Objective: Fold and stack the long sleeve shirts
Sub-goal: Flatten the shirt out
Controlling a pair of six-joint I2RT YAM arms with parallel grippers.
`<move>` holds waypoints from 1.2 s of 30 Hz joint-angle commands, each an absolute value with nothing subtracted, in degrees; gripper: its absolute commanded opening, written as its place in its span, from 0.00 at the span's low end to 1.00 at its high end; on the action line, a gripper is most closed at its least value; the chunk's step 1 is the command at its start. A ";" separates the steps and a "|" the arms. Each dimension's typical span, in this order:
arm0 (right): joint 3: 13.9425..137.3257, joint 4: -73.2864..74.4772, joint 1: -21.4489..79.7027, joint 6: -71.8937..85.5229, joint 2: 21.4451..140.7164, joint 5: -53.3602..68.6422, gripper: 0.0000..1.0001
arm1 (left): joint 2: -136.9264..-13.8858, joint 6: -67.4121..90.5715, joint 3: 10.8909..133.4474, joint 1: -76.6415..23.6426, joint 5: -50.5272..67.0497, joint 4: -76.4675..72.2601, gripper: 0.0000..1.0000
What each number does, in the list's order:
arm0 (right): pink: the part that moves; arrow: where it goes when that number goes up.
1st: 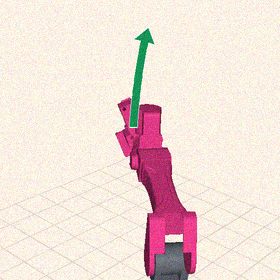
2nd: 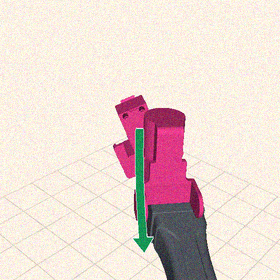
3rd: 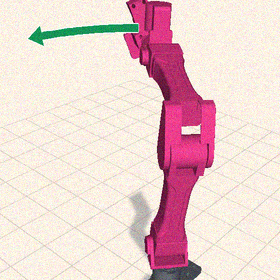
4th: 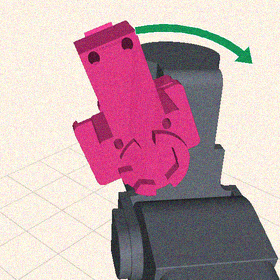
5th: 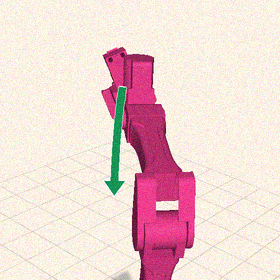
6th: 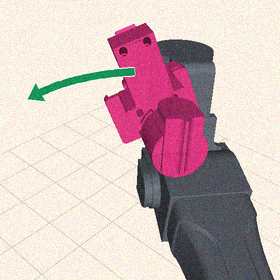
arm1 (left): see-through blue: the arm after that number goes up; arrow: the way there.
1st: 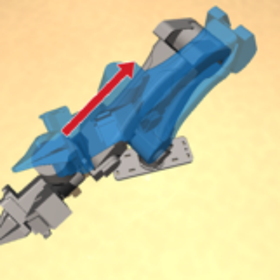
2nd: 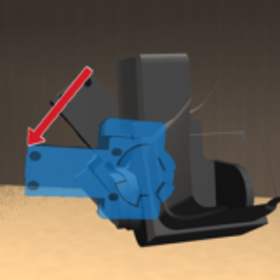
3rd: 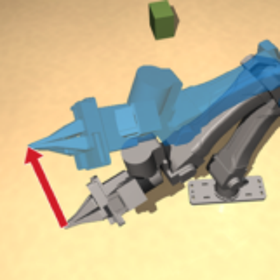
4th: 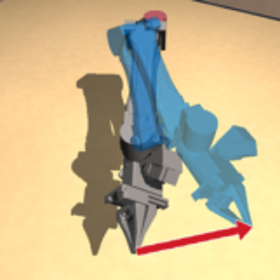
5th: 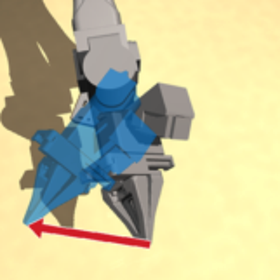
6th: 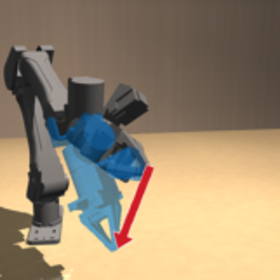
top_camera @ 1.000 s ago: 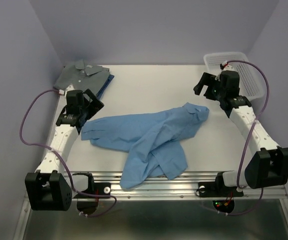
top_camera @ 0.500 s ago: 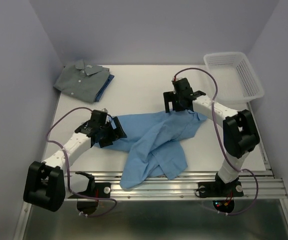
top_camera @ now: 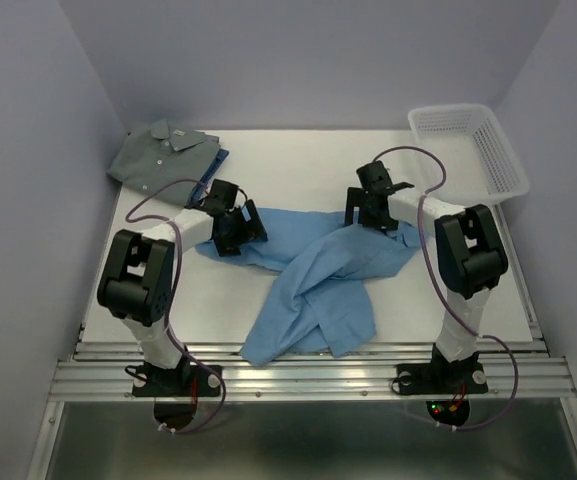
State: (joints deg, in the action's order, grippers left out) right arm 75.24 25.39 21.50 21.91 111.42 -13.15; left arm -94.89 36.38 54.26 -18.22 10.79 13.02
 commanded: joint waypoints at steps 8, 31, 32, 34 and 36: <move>78.92 20.22 10.81 24.79 112.24 -10.72 1.00 | -111.44 27.86 82.60 -17.40 5.80 15.63 0.99; 82.18 21.97 10.28 20.83 107.84 -28.30 1.00 | -77.70 37.70 40.62 -25.57 5.62 21.97 0.99; 82.53 21.97 10.28 20.83 108.45 -28.21 1.00 | -77.52 38.23 40.08 -26.27 6.50 21.89 0.99; 83.32 21.97 9.67 21.00 110.56 -28.39 1.00 | -76.91 38.93 38.68 -27.68 7.82 21.53 0.99; 84.02 22.06 9.06 21.09 111.79 -28.13 1.00 | -75.86 39.37 37.80 -30.13 9.57 21.45 0.99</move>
State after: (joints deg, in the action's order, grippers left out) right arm 80.44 22.24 10.31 20.78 111.02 -25.76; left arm -77.82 36.91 40.23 -27.11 6.31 20.86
